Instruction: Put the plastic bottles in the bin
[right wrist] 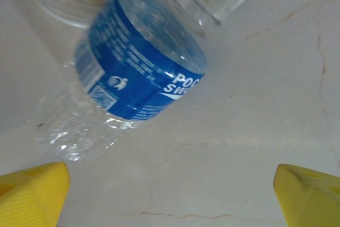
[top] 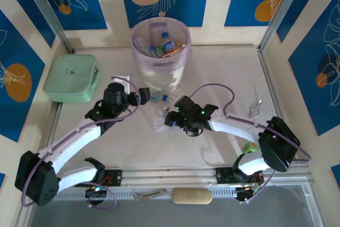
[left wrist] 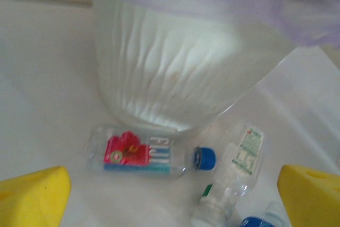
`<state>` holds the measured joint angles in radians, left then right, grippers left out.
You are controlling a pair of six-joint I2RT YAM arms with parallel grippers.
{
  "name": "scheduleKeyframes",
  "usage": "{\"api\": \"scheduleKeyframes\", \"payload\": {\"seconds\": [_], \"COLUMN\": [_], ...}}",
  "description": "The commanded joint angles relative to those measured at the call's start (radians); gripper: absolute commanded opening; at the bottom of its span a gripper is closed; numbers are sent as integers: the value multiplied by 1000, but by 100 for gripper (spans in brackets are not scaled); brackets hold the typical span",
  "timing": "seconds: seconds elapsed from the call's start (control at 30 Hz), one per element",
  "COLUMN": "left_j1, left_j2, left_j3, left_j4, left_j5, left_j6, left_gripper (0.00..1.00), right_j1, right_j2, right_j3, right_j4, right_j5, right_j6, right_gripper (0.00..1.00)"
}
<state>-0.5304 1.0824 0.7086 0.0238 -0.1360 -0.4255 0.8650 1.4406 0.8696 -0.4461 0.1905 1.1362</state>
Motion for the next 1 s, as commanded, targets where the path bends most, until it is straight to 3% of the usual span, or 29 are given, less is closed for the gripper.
{"api": "scheduleKeyframes", "payload": {"seconds": [0.0, 0.3, 0.73, 0.97], "left_j1": [13, 52, 65, 70], "left_j2": [-59, -82, -70, -88], "left_j3": [-52, -62, -80, -84], "left_j4": [5, 34, 36, 19], "left_j5": [-71, -71, -25, -31], "left_j6": [-56, -24, -42, -38], "left_gripper": [99, 100, 100, 99], "right_j1": [13, 28, 1, -50], "right_j2": [71, 233, 337, 318], "right_j3": [24, 171, 266, 255], "right_j4": [24, 41, 76, 106], "right_j5": [-38, -12, 71, 43], "right_j6": [76, 49, 30, -56], "right_gripper": [99, 99, 99, 99]}}
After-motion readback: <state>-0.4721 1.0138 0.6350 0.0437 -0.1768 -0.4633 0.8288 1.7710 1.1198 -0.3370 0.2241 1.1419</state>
